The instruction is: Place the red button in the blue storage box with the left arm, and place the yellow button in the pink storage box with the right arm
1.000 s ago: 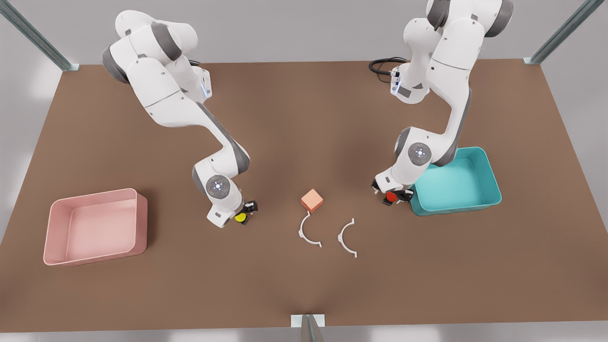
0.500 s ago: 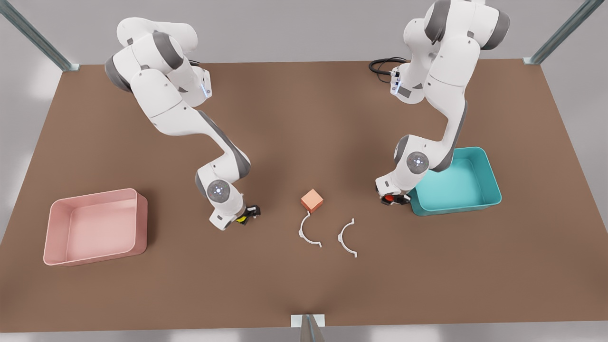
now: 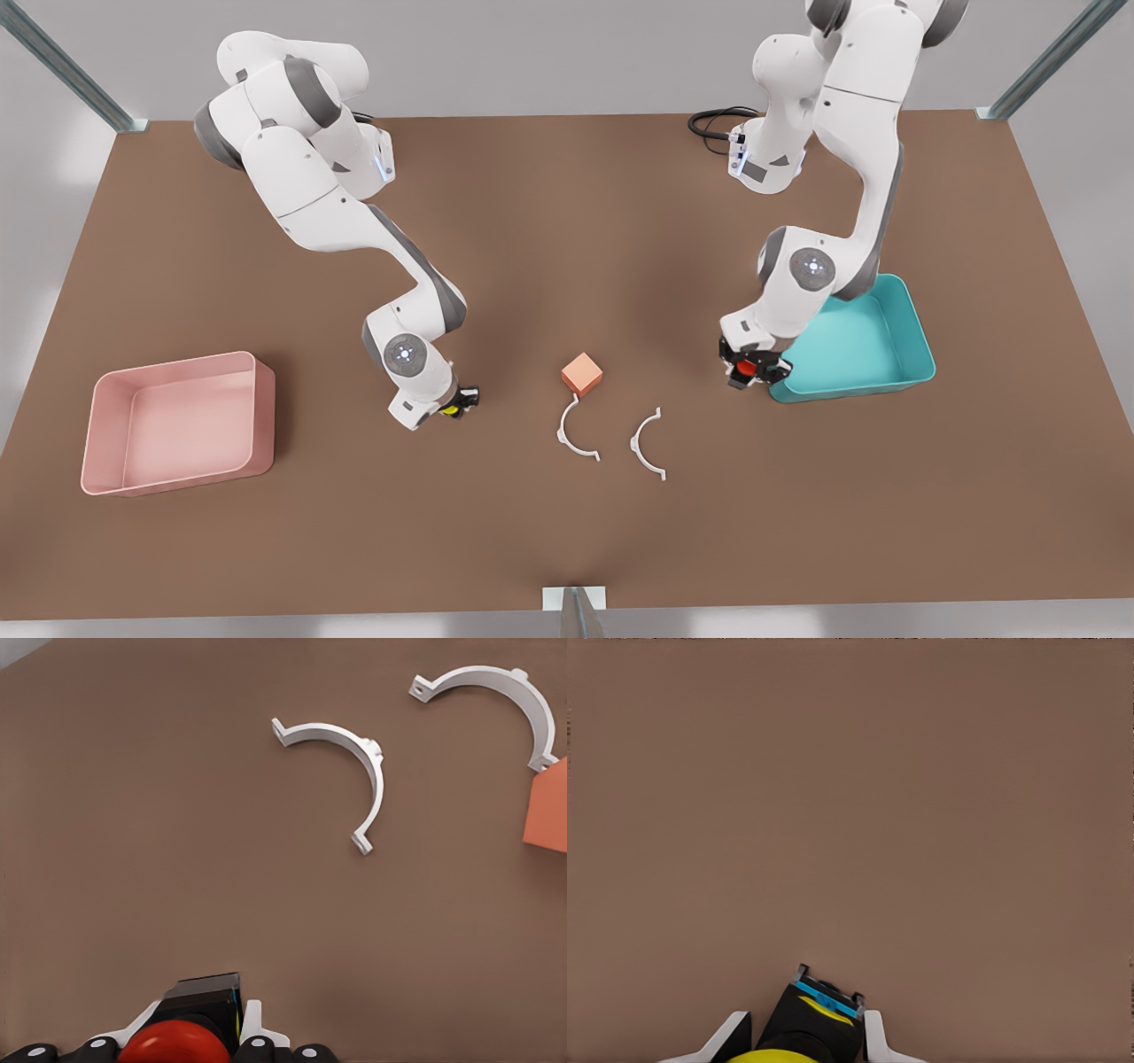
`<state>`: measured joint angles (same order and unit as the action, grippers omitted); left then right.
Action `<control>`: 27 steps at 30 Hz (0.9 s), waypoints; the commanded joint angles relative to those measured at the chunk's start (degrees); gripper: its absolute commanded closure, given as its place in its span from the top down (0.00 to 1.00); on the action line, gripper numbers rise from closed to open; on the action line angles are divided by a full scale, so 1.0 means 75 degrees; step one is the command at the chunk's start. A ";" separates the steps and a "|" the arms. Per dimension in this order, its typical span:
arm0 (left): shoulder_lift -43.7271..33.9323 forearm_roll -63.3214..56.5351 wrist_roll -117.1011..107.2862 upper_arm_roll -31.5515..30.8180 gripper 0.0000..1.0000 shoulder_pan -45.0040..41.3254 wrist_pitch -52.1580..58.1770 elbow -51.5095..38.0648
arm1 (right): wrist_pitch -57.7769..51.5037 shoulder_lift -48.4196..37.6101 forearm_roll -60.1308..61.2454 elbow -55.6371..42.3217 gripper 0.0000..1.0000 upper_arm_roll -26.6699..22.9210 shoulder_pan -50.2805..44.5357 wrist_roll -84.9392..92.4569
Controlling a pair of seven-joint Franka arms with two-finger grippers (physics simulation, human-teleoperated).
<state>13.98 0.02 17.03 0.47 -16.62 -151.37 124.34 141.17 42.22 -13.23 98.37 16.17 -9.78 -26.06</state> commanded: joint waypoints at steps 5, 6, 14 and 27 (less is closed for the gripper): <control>-0.1008 0.0044 0.3400 0.0407 0.48 0.1278 0.1854 -0.0019 | -0.0248 -0.0332 -0.0040 -0.0154 0.44 0.0001 0.0027 -0.0029; -0.1020 0.0044 0.3985 0.0407 0.48 0.1559 0.1866 -0.0008 | -0.0517 -0.0636 -0.0040 -0.0154 0.44 0.0001 0.0132 0.0263; -0.0563 0.0044 0.5980 0.0418 0.51 0.2416 0.2627 0.0367 | -0.2544 -0.2113 -0.0028 -0.0096 0.46 0.0071 0.1386 0.2326; -0.0938 0.0607 -0.1274 0.0383 1.00 0.1876 0.6552 -0.3592 | -0.3096 -0.2336 -0.0005 -0.0166 0.46 0.0633 0.4761 0.6533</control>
<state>6.97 3.96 38.26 3.34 -2.39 -119.62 100.84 119.75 24.72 -12.70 97.13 20.87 25.02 -3.13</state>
